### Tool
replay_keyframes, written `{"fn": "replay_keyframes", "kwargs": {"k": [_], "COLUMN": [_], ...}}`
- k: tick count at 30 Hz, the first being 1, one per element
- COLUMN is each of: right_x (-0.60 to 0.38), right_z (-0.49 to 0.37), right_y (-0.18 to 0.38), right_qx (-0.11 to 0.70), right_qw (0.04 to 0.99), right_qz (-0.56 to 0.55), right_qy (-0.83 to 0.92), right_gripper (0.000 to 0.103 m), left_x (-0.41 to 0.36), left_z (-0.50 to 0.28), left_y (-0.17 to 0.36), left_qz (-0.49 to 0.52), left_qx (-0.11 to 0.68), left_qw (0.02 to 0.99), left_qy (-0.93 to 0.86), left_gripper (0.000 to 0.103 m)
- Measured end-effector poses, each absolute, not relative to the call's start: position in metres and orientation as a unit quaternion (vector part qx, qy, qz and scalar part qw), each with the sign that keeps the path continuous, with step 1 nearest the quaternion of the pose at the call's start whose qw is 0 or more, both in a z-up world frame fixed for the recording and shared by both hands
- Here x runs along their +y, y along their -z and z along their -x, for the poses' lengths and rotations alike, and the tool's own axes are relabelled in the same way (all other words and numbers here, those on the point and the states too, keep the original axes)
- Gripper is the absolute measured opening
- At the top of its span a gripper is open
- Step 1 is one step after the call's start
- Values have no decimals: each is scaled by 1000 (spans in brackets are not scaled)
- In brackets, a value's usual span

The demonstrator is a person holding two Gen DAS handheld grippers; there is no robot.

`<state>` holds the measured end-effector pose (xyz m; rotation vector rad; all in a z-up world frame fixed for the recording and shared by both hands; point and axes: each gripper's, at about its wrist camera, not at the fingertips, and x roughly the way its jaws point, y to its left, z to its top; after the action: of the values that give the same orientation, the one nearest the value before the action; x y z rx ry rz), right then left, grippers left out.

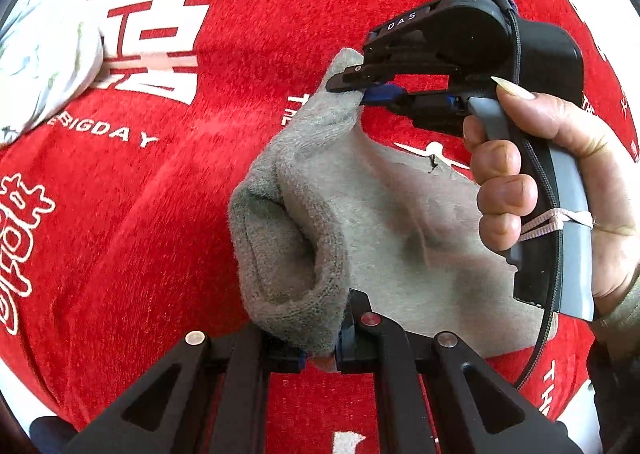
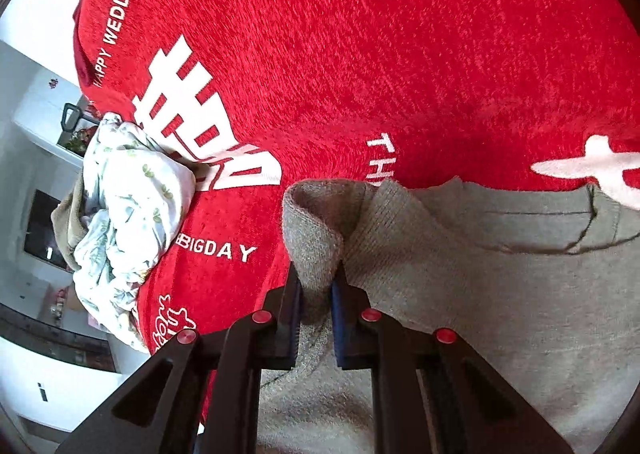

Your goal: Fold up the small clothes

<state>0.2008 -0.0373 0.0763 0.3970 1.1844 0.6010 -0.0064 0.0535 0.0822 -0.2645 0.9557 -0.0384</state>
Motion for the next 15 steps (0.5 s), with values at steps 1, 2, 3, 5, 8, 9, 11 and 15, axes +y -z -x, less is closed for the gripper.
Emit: {"fn": "replay_keyframes", "kwargs": {"k": [1, 2, 3, 5, 8, 9, 11, 15], "right_x": [-40, -43, -47, -53, -64, -67, -73, -79], "right_z": [-201, -200, -200, -201, -202, -202, -203, -203], "right_y": [-78, -80, -82, -85, -88, -89, -92, -98], "right_qx": [544, 543, 541, 539, 536, 535, 532, 524], "right_qw": [770, 771, 771, 772, 773, 772, 771, 771], "right_qz": [-183, -182, -183, -185, -193, -197, -205, -218], "right_qy": [-278, -279, -280, -281, -281, -282, -283, -288], "right_gripper": [14, 14, 14, 14, 14, 14, 13, 13], "left_x": [50, 47, 43, 35, 27, 26, 27, 45], "left_z": [7, 7, 8, 8, 9, 9, 12, 19], "left_y": [-84, -86, -88, -93, -100, -101, -102, -102], "left_qz": [123, 117, 112, 100, 91, 90, 94, 129], "left_qx": [458, 458, 457, 455, 452, 450, 447, 441], "left_qw": [880, 881, 882, 885, 887, 888, 889, 886], "left_qy": [19, 19, 19, 21, 25, 26, 34, 56], "left_gripper": [10, 10, 10, 10, 10, 10, 9, 8]}}
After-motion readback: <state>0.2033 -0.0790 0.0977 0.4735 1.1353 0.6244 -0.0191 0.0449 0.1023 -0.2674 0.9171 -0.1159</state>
